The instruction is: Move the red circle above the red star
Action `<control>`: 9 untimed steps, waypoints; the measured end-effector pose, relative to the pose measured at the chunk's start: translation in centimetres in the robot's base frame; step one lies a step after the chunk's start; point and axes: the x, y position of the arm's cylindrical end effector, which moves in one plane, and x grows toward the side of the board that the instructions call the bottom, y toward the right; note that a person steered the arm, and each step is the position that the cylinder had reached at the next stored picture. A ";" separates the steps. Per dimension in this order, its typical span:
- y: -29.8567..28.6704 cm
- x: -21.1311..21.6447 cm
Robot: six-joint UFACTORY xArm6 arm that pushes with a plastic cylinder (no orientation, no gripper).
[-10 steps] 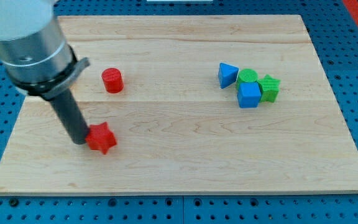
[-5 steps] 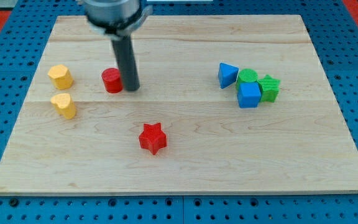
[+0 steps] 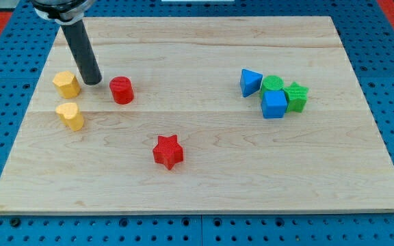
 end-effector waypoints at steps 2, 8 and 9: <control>8.8 0.0; 6.7 5.6; 8.4 7.2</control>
